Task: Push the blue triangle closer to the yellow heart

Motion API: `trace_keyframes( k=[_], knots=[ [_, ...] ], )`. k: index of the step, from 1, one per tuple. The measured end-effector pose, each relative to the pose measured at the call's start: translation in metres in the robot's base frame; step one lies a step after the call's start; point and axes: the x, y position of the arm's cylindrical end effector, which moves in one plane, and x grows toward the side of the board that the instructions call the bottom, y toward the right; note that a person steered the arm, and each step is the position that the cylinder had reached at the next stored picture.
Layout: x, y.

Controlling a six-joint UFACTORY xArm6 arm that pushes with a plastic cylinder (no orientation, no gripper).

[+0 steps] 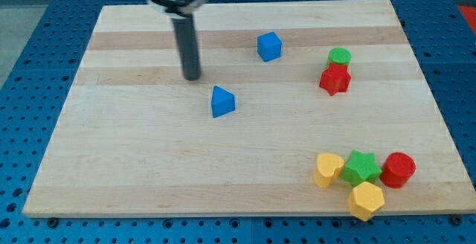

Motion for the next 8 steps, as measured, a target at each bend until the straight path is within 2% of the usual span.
trace_keyframes(
  k=[1,2,4,5,6,8],
  knots=[
    [0.008,-0.038],
    [0.028,-0.038],
    [0.037,0.041],
    [0.062,0.076],
    [0.086,0.093],
    [0.085,0.079]
  ],
)
